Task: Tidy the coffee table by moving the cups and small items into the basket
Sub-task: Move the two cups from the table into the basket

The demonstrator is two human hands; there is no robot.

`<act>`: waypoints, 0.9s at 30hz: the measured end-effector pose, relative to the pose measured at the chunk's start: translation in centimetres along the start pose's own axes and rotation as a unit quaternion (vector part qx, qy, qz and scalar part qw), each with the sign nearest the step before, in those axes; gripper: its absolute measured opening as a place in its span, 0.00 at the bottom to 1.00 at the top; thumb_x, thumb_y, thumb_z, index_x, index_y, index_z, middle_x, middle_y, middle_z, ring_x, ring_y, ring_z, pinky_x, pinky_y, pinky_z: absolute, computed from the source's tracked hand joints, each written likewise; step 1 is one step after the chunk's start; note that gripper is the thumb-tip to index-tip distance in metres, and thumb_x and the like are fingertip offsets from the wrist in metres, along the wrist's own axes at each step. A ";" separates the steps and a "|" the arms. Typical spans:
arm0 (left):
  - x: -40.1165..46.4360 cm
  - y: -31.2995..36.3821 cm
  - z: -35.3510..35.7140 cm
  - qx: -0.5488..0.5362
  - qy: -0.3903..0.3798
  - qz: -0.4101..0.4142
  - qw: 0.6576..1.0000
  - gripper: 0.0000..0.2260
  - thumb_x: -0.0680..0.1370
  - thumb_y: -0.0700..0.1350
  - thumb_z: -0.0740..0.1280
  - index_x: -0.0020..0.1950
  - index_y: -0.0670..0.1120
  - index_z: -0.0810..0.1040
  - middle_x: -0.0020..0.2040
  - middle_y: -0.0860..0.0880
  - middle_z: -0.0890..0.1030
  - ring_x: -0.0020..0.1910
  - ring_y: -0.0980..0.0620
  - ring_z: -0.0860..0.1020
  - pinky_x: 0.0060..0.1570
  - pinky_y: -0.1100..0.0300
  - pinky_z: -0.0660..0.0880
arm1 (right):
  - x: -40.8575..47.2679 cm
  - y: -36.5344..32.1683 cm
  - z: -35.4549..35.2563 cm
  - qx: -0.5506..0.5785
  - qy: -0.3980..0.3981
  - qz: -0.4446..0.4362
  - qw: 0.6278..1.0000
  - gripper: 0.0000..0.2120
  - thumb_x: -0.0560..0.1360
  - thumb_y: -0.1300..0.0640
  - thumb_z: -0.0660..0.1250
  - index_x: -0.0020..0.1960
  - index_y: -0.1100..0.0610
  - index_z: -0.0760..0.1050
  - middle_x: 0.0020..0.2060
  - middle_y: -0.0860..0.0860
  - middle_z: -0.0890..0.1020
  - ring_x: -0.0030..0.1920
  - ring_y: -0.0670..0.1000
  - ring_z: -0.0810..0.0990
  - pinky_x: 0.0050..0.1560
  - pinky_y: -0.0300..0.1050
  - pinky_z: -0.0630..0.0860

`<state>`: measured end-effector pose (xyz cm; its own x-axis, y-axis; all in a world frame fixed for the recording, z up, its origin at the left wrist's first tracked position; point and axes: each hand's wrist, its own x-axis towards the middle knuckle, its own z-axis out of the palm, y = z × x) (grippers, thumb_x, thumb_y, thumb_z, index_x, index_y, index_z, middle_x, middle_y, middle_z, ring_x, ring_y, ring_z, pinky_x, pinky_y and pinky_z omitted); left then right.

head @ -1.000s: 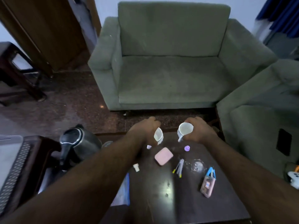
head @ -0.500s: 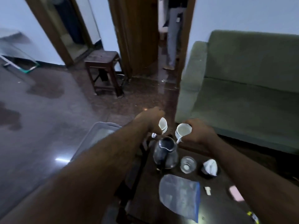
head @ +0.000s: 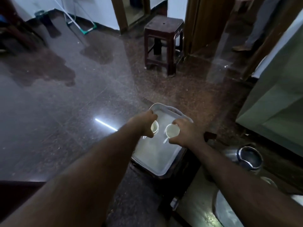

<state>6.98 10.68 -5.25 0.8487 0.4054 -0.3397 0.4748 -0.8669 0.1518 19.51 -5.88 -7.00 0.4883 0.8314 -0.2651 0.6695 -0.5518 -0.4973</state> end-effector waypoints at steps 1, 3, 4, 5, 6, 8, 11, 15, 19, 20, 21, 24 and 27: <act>-0.1 -0.7 1.5 -0.004 -0.006 -0.005 1.000 0.28 0.65 0.49 0.76 0.62 0.44 0.73 0.61 0.43 0.74 0.56 0.43 0.77 0.45 0.58 0.68 | 0.3 -0.3 1.6 -0.019 -0.010 0.009 1.000 0.36 0.57 0.36 0.75 0.61 0.45 0.72 0.61 0.47 0.75 0.62 0.54 0.75 0.57 0.54 0.74; -0.1 -1.8 4.5 -0.016 -0.017 -0.010 1.000 0.28 0.65 0.49 0.76 0.62 0.44 0.73 0.61 0.43 0.74 0.56 0.42 0.77 0.46 0.59 0.69 | 0.4 -0.4 4.4 -0.047 -0.031 0.023 0.998 0.34 0.58 0.35 0.74 0.61 0.43 0.70 0.60 0.47 0.73 0.63 0.55 0.73 0.59 0.58 0.71; 0.0 -2.2 6.0 -0.027 -0.025 -0.013 0.999 0.28 0.64 0.49 0.77 0.62 0.44 0.73 0.60 0.43 0.74 0.56 0.42 0.77 0.48 0.58 0.71 | 0.5 -0.4 5.7 -0.055 -0.041 0.024 0.997 0.34 0.58 0.34 0.74 0.60 0.43 0.70 0.59 0.47 0.73 0.63 0.56 0.73 0.59 0.58 0.70; 0.1 -2.5 7.5 -0.038 -0.031 -0.017 0.999 0.29 0.64 0.49 0.77 0.62 0.44 0.74 0.60 0.43 0.74 0.55 0.42 0.77 0.50 0.56 0.74 | 0.5 -0.3 6.9 -0.062 -0.050 0.025 0.997 0.33 0.58 0.34 0.73 0.60 0.43 0.70 0.58 0.47 0.74 0.62 0.55 0.73 0.59 0.58 0.70; 0.1 -2.7 8.7 -0.047 -0.037 -0.022 0.998 0.30 0.63 0.50 0.77 0.62 0.45 0.74 0.60 0.44 0.74 0.55 0.42 0.77 0.52 0.54 0.76 | 0.4 -0.1 8.0 -0.073 -0.056 0.024 0.995 0.33 0.58 0.33 0.73 0.59 0.43 0.70 0.57 0.47 0.74 0.62 0.55 0.74 0.59 0.58 0.69; 0.0 -2.9 10.6 -0.045 -0.047 -0.025 0.998 0.31 0.62 0.51 0.77 0.62 0.46 0.74 0.59 0.44 0.75 0.54 0.42 0.77 0.53 0.51 0.77 | 0.0 0.3 9.9 -0.095 -0.066 0.020 0.993 0.34 0.57 0.31 0.73 0.58 0.43 0.70 0.55 0.46 0.75 0.61 0.55 0.74 0.60 0.59 0.67; 0.1 -2.8 12.3 -0.032 -0.055 -0.017 0.998 0.31 0.60 0.52 0.77 0.61 0.47 0.74 0.58 0.44 0.76 0.53 0.41 0.77 0.53 0.49 0.77 | -0.7 0.7 11.8 -0.106 -0.074 0.021 0.991 0.34 0.57 0.31 0.71 0.58 0.44 0.71 0.56 0.45 0.75 0.62 0.54 0.73 0.63 0.60 0.64; 0.2 -2.3 13.1 -0.008 -0.056 -0.005 0.998 0.30 0.62 0.52 0.77 0.62 0.48 0.74 0.58 0.45 0.76 0.53 0.42 0.78 0.53 0.50 0.76 | -1.1 1.0 12.8 -0.134 -0.065 0.002 0.989 0.31 0.58 0.32 0.69 0.56 0.45 0.72 0.54 0.46 0.76 0.62 0.54 0.73 0.64 0.62 0.62; 0.4 -1.6 13.7 -0.006 -0.054 -0.006 0.998 0.28 0.62 0.51 0.76 0.60 0.47 0.74 0.56 0.46 0.75 0.52 0.43 0.78 0.52 0.49 0.77 | -1.1 1.5 13.7 -0.140 -0.046 -0.008 0.989 0.29 0.59 0.31 0.70 0.53 0.44 0.72 0.52 0.45 0.77 0.62 0.54 0.73 0.67 0.66 0.59; 0.4 -1.5 13.9 -0.010 -0.054 -0.009 0.998 0.28 0.62 0.51 0.76 0.59 0.47 0.74 0.55 0.46 0.75 0.52 0.43 0.77 0.52 0.49 0.77 | -1.1 1.7 13.9 -0.137 -0.043 -0.007 0.990 0.28 0.59 0.31 0.69 0.53 0.44 0.72 0.52 0.45 0.77 0.62 0.54 0.73 0.67 0.66 0.59; 0.5 -1.5 14.0 -0.014 -0.053 -0.012 0.998 0.28 0.62 0.51 0.76 0.59 0.47 0.73 0.56 0.45 0.75 0.52 0.43 0.77 0.52 0.50 0.76 | -1.1 1.8 14.0 -0.134 -0.041 -0.007 0.990 0.27 0.60 0.32 0.69 0.53 0.44 0.72 0.52 0.45 0.77 0.62 0.54 0.73 0.68 0.66 0.58; 0.6 -1.4 14.3 -0.023 -0.054 -0.024 0.998 0.28 0.63 0.51 0.76 0.60 0.46 0.73 0.56 0.45 0.74 0.52 0.43 0.77 0.52 0.51 0.76 | -1.2 2.2 14.5 -0.123 -0.038 -0.009 0.992 0.26 0.62 0.33 0.68 0.55 0.44 0.72 0.53 0.45 0.77 0.62 0.54 0.73 0.68 0.65 0.58; 0.5 -1.3 14.3 -0.026 -0.063 -0.039 0.997 0.28 0.64 0.50 0.76 0.60 0.45 0.72 0.56 0.44 0.74 0.52 0.43 0.77 0.50 0.52 0.75 | -1.2 2.4 14.9 -0.112 -0.037 -0.002 0.993 0.27 0.61 0.32 0.69 0.55 0.44 0.72 0.53 0.44 0.77 0.62 0.53 0.74 0.69 0.65 0.57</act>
<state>3.49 7.87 -18.93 0.7739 0.4285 -0.4662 0.5528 -0.8164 0.1672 12.18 -7.19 -20.22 0.4495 0.8312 -0.3272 0.7825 -0.5431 -0.3046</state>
